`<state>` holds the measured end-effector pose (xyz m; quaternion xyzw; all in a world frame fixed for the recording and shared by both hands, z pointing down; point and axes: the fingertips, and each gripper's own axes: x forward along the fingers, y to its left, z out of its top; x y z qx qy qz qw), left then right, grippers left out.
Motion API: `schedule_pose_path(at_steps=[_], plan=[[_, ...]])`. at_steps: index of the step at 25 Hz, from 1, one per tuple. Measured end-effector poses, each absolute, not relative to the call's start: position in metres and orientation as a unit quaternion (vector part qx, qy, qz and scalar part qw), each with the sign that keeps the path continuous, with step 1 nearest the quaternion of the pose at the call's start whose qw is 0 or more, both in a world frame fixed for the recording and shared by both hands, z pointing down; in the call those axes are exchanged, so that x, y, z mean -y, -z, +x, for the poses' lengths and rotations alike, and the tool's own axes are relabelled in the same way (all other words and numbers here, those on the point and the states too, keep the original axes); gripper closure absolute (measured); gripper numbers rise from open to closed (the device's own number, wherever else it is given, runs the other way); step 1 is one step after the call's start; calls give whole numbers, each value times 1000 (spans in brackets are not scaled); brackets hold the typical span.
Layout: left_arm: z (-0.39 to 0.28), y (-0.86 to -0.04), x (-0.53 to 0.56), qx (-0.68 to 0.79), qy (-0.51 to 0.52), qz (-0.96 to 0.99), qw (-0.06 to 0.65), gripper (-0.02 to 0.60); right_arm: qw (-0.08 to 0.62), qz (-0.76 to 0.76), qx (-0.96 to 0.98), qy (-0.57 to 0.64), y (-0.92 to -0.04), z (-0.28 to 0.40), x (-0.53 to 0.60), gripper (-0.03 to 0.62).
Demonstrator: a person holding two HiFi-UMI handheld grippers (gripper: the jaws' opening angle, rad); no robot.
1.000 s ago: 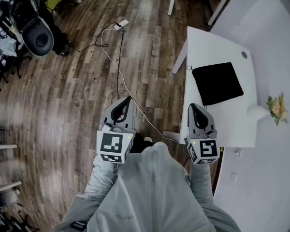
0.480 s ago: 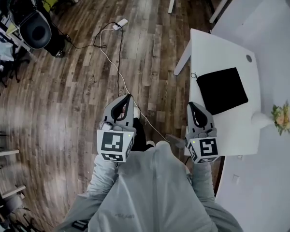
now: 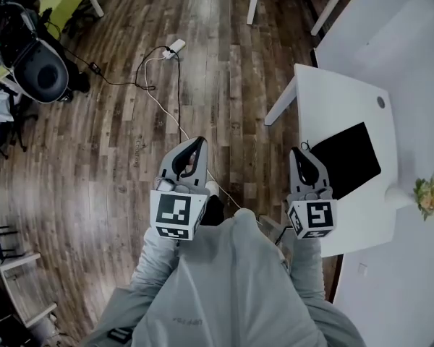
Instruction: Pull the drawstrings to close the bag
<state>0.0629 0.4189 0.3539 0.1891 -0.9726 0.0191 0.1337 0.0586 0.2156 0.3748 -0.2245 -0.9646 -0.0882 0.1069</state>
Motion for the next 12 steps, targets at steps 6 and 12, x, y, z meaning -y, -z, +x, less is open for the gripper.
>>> schedule_pose_path(at_steps=[6, 12], plan=[[27, -360, -432, 964, -23, 226, 142, 557, 118, -176, 974, 80, -379, 41, -220, 571], [6, -373, -411, 950, -25, 268, 161, 555, 149, -133, 977, 68, -393, 40, -201, 571]])
